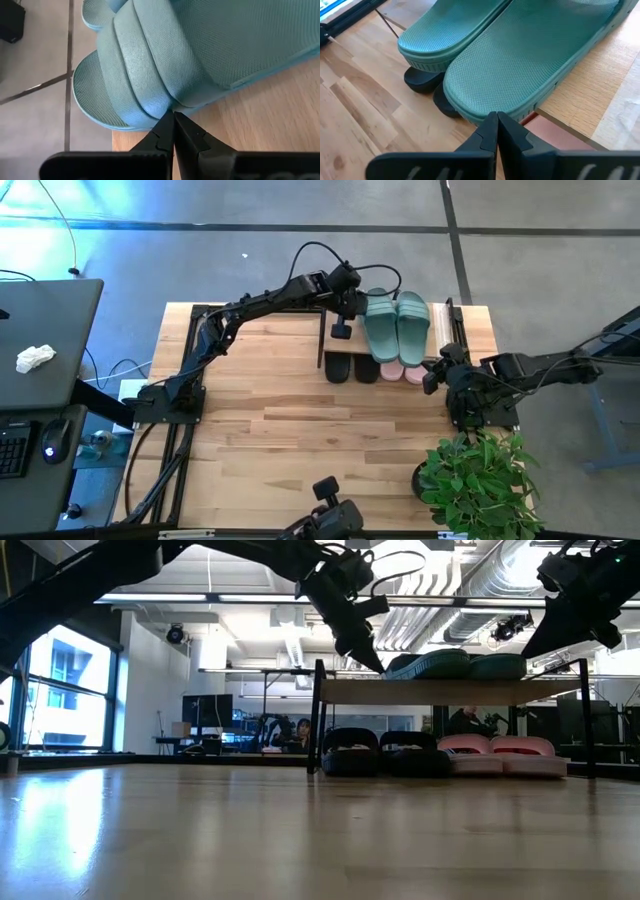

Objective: Pick and place slides into the shelf
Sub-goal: Adjust the blue slides on the shelf

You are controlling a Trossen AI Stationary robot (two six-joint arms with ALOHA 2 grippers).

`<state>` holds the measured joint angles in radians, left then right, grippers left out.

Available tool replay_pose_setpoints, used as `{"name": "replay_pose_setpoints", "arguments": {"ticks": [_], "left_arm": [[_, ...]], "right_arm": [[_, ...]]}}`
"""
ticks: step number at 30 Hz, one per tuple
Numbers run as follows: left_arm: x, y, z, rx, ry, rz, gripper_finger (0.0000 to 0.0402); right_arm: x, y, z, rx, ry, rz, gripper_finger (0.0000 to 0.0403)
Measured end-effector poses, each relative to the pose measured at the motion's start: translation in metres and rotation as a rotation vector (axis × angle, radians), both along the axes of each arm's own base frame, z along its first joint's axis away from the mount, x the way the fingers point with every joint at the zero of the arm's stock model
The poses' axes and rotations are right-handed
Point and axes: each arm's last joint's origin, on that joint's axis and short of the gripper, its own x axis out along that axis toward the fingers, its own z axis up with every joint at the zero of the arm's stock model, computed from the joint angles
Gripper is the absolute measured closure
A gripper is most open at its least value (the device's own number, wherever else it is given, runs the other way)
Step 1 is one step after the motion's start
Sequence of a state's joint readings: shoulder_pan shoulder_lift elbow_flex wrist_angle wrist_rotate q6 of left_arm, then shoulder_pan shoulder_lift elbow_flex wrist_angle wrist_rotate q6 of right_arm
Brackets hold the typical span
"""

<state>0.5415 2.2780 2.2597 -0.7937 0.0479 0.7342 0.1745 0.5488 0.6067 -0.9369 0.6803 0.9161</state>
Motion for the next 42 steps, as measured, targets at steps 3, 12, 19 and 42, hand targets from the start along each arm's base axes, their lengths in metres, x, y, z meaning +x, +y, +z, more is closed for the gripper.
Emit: {"name": "replay_pose_setpoints", "arguments": {"ticks": [3, 12, 19, 42], "left_arm": [[-0.002, -0.002, 0.002, 0.001, 0.009, -0.002, 0.0401], [0.007, -0.053, 0.037, 0.035, -0.051, -0.215, 0.0401], [0.04, -0.11, 0.028, 0.141, -0.036, -0.303, 0.0401], [0.055, -0.121, -0.006, 0.072, 0.04, -0.227, 0.0401]], "right_arm": [[0.0, 0.0, 0.0, -0.004, -0.002, -0.006, 0.0403], [0.0, 0.0, 0.0, -0.006, -0.003, -0.008, 0.0403], [0.0, 0.0, 0.0, -0.003, -0.003, -0.006, 0.0403], [0.0, 0.0, 0.0, 0.003, -0.007, 0.001, 0.0403]]}}
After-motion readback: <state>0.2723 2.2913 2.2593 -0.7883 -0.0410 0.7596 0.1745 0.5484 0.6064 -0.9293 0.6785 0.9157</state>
